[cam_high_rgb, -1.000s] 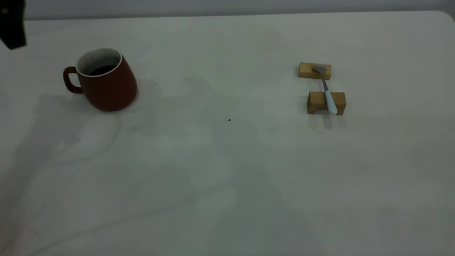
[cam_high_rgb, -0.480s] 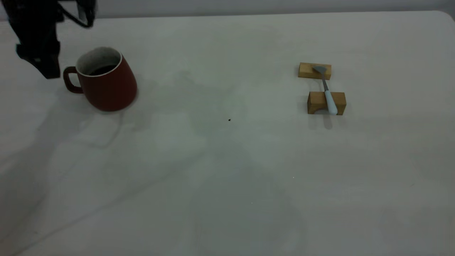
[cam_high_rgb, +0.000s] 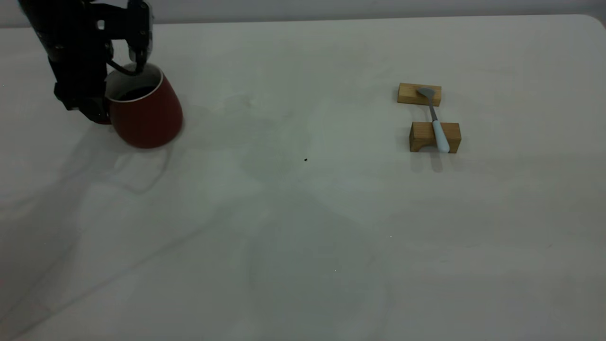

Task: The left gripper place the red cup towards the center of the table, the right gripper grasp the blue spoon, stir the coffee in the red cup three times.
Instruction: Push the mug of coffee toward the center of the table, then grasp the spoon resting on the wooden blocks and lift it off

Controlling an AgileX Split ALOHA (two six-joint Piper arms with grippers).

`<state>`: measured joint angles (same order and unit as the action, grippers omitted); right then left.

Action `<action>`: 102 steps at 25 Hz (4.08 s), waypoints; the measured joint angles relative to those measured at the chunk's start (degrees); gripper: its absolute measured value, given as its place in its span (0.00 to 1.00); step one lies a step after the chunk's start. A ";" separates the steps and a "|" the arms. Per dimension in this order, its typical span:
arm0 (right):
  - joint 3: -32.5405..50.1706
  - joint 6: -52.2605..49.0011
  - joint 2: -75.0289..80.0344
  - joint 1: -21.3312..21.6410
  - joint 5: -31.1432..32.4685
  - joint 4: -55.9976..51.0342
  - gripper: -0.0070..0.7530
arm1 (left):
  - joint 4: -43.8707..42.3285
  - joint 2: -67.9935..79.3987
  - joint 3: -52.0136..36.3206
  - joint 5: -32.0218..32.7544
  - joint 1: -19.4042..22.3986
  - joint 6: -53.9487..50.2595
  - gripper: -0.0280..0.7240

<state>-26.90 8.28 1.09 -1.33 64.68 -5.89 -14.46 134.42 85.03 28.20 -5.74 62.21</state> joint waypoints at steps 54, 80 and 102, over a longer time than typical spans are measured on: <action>0.00 0.00 0.00 0.00 0.00 0.00 0.65 | -10.11 -51.47 -0.07 38.67 -22.79 -66.10 0.82; 0.00 0.04 0.00 0.00 0.00 0.00 0.65 | 11.48 -110.28 -31.26 38.68 -3.59 -51.30 0.82; 0.00 -0.01 0.00 0.00 0.00 -0.05 0.65 | 15.70 -135.51 -57.12 36.98 4.62 -61.13 0.82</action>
<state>-26.90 8.27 1.09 -1.33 64.68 -5.94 1.24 -1.09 27.91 65.18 -1.12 1.08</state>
